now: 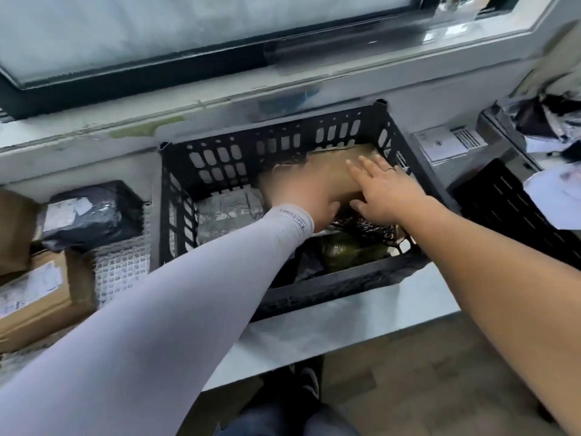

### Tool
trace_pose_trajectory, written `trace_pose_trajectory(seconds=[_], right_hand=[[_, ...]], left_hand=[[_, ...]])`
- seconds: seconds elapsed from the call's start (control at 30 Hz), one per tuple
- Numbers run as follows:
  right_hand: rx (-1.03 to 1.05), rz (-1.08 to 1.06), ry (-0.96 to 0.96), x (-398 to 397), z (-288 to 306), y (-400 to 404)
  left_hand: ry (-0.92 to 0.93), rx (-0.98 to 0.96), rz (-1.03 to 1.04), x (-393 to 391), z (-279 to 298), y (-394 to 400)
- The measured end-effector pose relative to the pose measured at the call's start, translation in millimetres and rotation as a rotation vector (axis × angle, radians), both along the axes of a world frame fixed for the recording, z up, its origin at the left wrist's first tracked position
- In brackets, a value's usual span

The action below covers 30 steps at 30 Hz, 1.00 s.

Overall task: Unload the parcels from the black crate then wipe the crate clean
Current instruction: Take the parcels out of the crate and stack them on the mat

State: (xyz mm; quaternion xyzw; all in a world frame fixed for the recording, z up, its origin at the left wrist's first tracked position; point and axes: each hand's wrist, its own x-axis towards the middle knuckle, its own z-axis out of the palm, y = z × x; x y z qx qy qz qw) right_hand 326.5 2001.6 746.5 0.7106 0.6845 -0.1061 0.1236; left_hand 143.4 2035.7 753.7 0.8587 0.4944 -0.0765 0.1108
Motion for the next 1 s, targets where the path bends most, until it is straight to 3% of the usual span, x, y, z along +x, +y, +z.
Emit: trace_pose_trajectory(seconds=[0.47,1.0], right_hand=[[-0.123,0.082,-0.040,9,-18,46],[-0.112,0.263,0.035,29,-32,57]], left_hand=[[0.025,-0.089,-0.071,33,-44,61],[0.134,-0.018,0.015,39,-53,40]])
